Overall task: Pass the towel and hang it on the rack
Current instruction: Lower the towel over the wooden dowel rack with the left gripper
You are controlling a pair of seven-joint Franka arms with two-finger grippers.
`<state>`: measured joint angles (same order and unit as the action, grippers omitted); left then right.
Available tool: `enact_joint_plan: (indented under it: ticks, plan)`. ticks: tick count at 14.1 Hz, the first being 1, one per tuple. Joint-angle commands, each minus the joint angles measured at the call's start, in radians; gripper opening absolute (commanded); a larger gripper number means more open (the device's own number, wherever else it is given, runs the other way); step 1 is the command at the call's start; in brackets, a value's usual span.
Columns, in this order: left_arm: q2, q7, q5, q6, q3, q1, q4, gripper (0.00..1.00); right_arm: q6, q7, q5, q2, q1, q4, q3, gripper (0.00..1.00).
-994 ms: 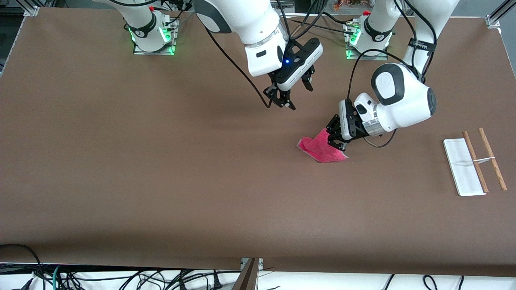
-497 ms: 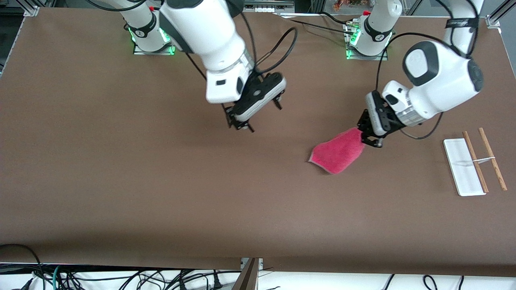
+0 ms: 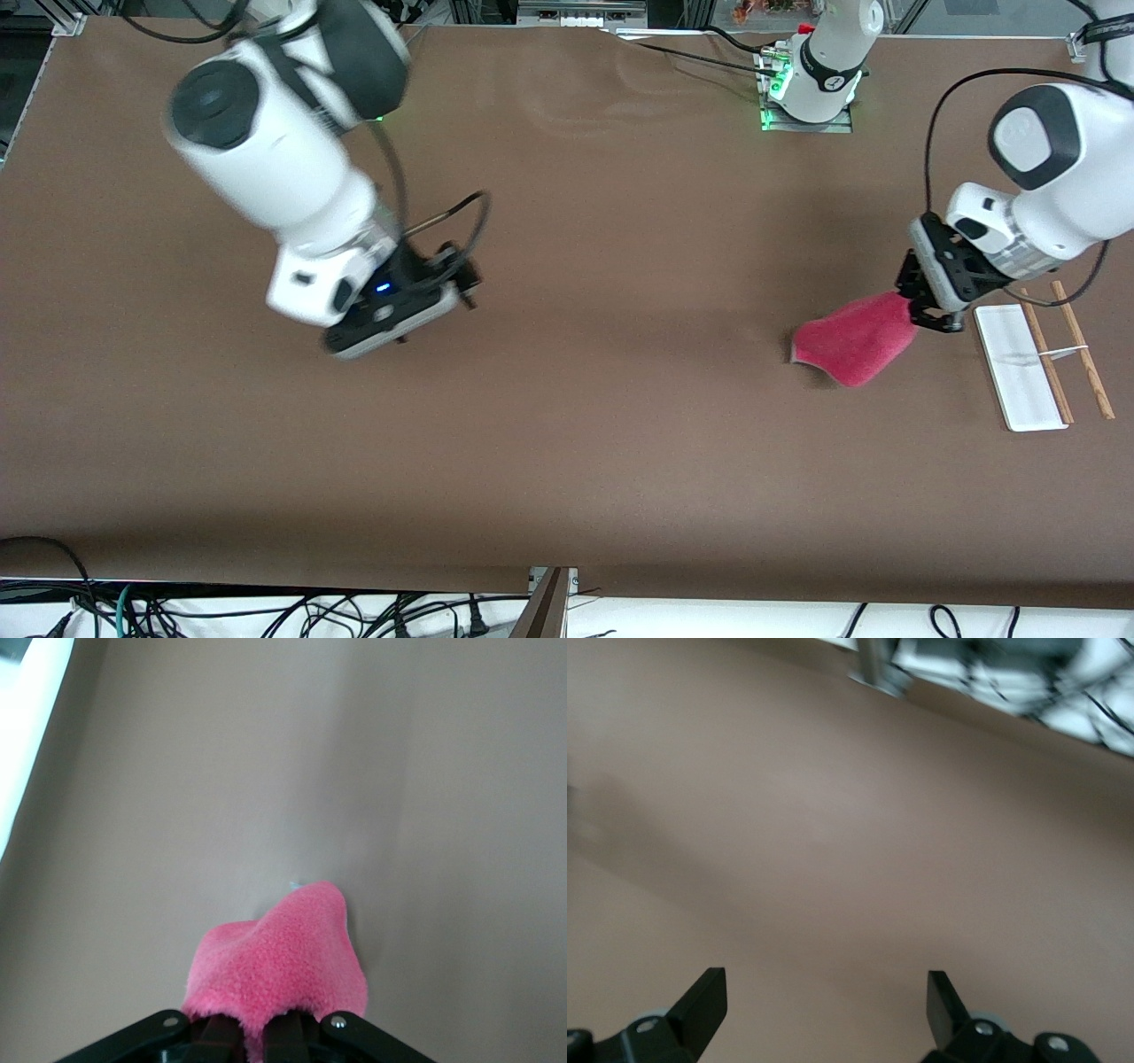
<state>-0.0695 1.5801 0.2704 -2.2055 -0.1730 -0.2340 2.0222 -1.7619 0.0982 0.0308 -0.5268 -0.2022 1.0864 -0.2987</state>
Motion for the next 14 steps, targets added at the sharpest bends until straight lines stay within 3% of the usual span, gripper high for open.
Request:
enact_joint_plan:
  ticks: [1, 4, 6, 10, 14]
  plan:
    - [-0.025, -0.029, -0.11, 0.09, -0.013, -0.066, -0.106, 0.0, 0.067, 0.009, -0.028, 0.097, 0.11, 0.069, 0.021, 1.0]
    - [-0.133, -0.026, -0.241, 0.196, -0.013, -0.117, -0.286, 0.0, 0.068, 0.005, -0.029, 0.148, 0.158, 0.113, 0.148, 1.0]
    - [-0.219, -0.026, -0.26, 0.307, -0.011, -0.145, -0.4, 0.0, 0.067, 0.003, -0.026, 0.198, 0.193, 0.162, 0.168, 1.0]
    - [-0.24, -0.022, -0.281, 0.329, 0.0, -0.191, -0.433, 0.0, 0.11, 0.001, -0.026, 0.371, 0.305, 0.338, 0.17, 1.0]
    - [-0.274, -0.022, -0.283, 0.329, 0.02, -0.26, -0.479, 0.0, 0.228, -0.136, 0.024, 0.406, 0.308, 0.348, 0.208, 1.0]
